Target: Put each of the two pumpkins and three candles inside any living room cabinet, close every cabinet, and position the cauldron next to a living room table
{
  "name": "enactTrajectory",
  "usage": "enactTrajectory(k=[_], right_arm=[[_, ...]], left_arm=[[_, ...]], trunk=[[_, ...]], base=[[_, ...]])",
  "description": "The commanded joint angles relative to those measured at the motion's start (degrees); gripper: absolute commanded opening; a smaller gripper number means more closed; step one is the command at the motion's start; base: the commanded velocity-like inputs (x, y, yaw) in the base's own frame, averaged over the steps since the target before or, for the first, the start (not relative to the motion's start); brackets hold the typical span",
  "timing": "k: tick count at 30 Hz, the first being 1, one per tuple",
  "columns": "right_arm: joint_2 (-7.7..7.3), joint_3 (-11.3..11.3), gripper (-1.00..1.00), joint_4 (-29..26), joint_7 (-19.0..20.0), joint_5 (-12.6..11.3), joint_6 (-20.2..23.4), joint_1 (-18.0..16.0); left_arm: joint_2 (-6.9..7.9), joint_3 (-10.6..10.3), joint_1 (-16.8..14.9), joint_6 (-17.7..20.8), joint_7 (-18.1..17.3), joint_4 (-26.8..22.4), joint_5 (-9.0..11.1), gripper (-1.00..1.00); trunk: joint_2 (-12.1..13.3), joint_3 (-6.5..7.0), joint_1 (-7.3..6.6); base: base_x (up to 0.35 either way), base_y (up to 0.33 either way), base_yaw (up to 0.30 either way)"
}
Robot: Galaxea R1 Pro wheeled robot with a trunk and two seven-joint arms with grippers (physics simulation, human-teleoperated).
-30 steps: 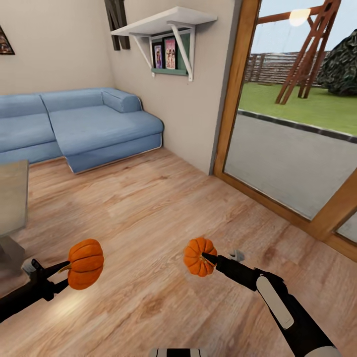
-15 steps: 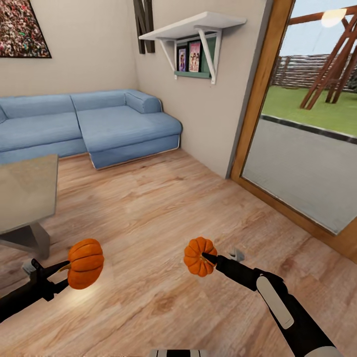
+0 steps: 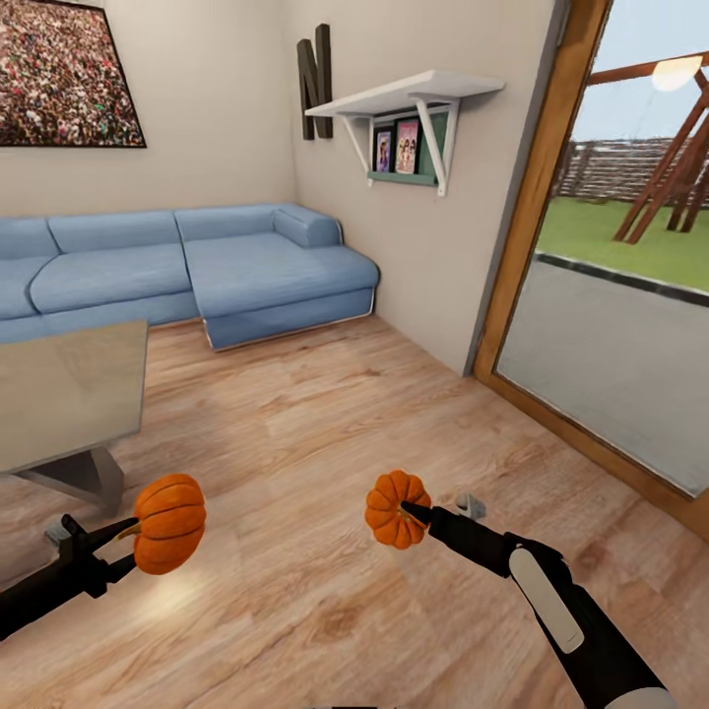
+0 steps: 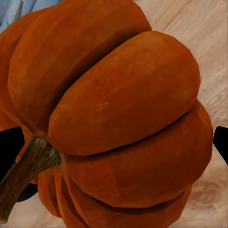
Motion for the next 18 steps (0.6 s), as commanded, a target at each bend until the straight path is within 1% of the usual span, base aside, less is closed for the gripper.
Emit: enactTrajectory(k=[1, 11, 14, 18], right_arm=[[-0.05, 0.1, -1.00, 0.0, -0.2, -0.1, 0.2, 0.0], [-0.05, 0.1, -1.00, 0.0, -0.3, -0.1, 0.2, 0.0], [-0.05, 0.1, -1.00, 0.1, -0.3, 0.0, 0.2, 0.0], [-0.05, 0.1, -1.00, 0.1, -0.3, 0.0, 0.2, 0.0]], left_arm=[[0.07, -0.4, -0.1, 0.4, -0.2, 0.1, 0.4, -1.00], [0.07, -0.4, -0.1, 0.3, -0.5, 0.2, 0.5, -1.00], [0.07, -0.4, -0.1, 0.3, -0.5, 0.2, 0.5, -1.00], [0.07, -0.4, -0.1, 0.3, -0.5, 0.2, 0.5, -1.00]], trunk=[[0.0, 0.22, -0.03], [0.0, 0.63, -0.03], [0.0, 0.76, -0.03], [0.0, 0.93, -0.03]], base=[[0.000, 0.000, 0.210], [-0.001, 0.000, 0.233], [-0.114, 0.052, 0.237], [-0.196, 0.090, 0.237]])
